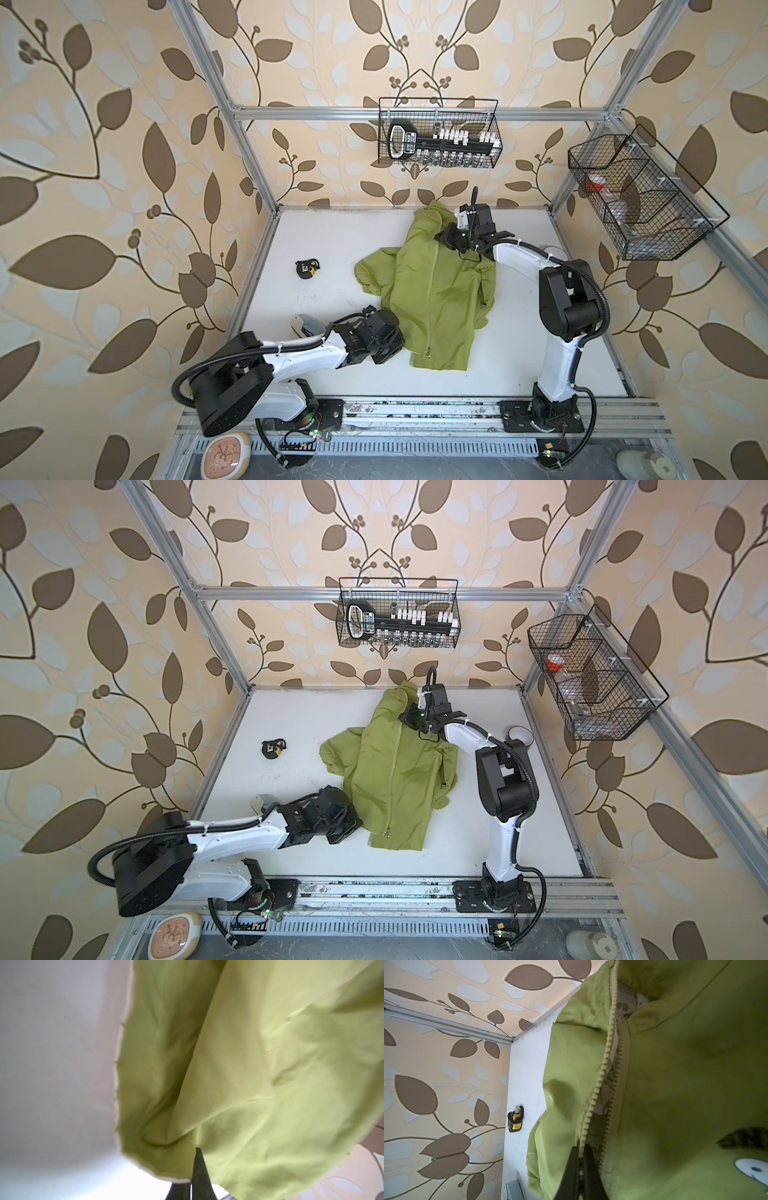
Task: Zip up the jacket
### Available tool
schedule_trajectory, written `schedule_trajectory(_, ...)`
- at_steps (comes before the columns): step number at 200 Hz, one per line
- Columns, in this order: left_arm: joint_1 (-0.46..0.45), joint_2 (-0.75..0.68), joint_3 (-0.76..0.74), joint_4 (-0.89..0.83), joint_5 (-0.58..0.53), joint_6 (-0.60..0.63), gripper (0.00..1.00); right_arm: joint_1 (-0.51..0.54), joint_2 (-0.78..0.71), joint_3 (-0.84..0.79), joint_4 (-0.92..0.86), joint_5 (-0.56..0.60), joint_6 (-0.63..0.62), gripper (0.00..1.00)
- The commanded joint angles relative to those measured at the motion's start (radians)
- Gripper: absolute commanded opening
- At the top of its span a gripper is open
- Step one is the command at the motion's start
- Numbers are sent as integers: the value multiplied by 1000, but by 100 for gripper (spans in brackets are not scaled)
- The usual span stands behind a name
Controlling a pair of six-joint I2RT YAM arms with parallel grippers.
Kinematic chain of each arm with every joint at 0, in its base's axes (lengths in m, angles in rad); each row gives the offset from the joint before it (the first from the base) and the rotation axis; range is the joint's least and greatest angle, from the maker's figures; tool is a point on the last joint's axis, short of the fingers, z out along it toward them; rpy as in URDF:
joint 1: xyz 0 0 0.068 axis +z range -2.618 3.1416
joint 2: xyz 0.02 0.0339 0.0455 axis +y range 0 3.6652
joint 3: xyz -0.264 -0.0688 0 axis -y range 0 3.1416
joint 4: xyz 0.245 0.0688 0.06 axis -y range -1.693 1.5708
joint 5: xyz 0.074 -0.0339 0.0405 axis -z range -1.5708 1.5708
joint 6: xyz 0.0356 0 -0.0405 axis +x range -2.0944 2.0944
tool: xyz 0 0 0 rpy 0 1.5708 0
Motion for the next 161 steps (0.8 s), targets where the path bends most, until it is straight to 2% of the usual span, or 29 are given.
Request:
schedule_trajectory(1,10,-148,-1,-177,-111,30,0,21,-45,-4,-14,12,-16,1)
schedule_trajectory(26,14,-251,-57,-250,-145,14,0,44,-16,44,-48,29,-24,0)
schedule_trajectory(65,24,-321,-145,-289,-148,-24,0,87,64,125,-93,56,-42,0)
schedule_trajectory(108,38,-430,-204,-356,-221,-38,0,107,161,242,-146,77,-54,0)
schedule_trajectory(151,104,-393,-223,-347,-191,7,0,108,275,404,-246,93,-79,2)
schedule_trajectory(161,115,-375,-218,-353,-185,15,4,106,294,437,-269,97,-88,4)
